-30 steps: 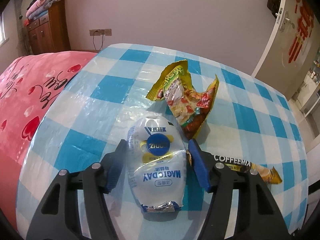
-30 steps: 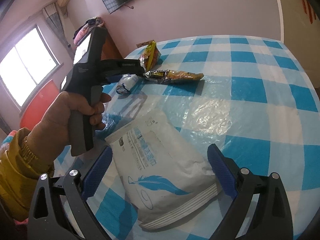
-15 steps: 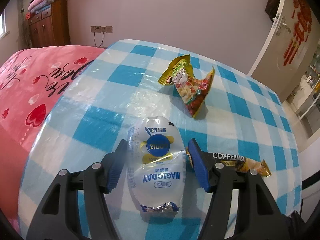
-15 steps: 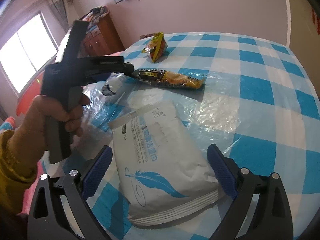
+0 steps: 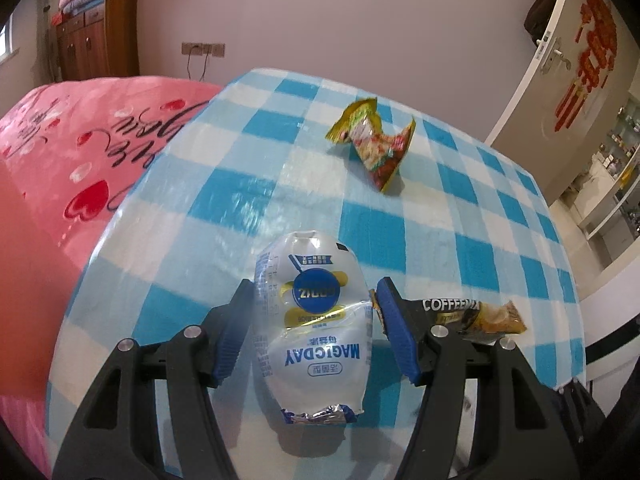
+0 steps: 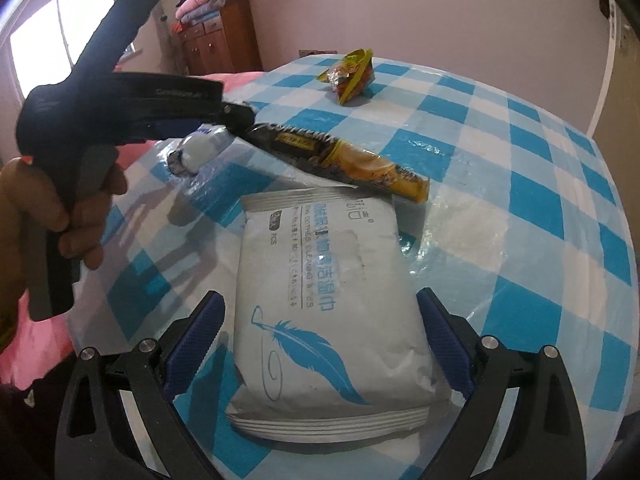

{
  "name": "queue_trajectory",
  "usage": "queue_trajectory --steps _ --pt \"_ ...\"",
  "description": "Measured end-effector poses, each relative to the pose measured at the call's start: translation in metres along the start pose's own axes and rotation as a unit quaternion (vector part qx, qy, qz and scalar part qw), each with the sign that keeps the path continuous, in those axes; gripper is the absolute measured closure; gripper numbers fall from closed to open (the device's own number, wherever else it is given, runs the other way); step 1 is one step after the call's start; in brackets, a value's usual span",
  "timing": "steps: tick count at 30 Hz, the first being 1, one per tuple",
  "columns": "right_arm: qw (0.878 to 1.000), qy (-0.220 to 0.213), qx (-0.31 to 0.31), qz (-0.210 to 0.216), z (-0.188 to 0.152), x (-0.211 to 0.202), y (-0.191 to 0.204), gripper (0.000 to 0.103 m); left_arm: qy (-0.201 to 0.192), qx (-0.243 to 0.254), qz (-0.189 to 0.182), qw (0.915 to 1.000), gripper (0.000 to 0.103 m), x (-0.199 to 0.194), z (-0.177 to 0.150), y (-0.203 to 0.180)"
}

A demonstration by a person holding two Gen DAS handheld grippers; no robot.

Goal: Collect trash
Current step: 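Grasp the white Magicday bottle with the left tool while the right tool grasps the white wipes pack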

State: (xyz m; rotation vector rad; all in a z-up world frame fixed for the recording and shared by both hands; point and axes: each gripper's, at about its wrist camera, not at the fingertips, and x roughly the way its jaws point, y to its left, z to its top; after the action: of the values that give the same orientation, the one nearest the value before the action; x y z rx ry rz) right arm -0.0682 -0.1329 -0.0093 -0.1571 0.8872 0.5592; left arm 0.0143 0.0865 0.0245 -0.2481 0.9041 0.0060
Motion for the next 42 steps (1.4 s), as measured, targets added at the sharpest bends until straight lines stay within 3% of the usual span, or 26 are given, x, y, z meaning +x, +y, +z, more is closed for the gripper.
queue_trajectory --steps 6,15,29,32,37,42 --pt "1.0 0.0 0.001 0.001 0.0 0.001 -0.001 0.008 0.026 0.007 -0.002 0.9996 0.038 -0.002 -0.018 0.009" --pt "1.0 0.003 -0.006 -0.004 0.0 0.001 0.002 0.007 0.031 0.052 0.009 0.9981 0.021 -0.008 -0.039 0.006" --pt "1.0 0.005 -0.01 -0.01 0.001 0.003 0.004 0.005 0.014 0.086 0.0 0.9962 0.02 -0.012 -0.048 0.006" --pt "1.0 0.006 -0.009 -0.012 0.002 0.004 0.004 0.006 0.006 0.089 -0.001 0.996 0.023 -0.013 -0.05 0.007" --pt "0.999 0.012 -0.021 -0.034 0.003 0.007 0.008 0.007 -0.009 0.095 0.026 0.9951 0.043 -0.014 -0.052 0.008" --pt "0.998 0.01 -0.025 -0.058 0.003 0.007 0.009 0.017 -0.015 0.098 0.02 0.9949 0.043 -0.017 -0.054 0.012"
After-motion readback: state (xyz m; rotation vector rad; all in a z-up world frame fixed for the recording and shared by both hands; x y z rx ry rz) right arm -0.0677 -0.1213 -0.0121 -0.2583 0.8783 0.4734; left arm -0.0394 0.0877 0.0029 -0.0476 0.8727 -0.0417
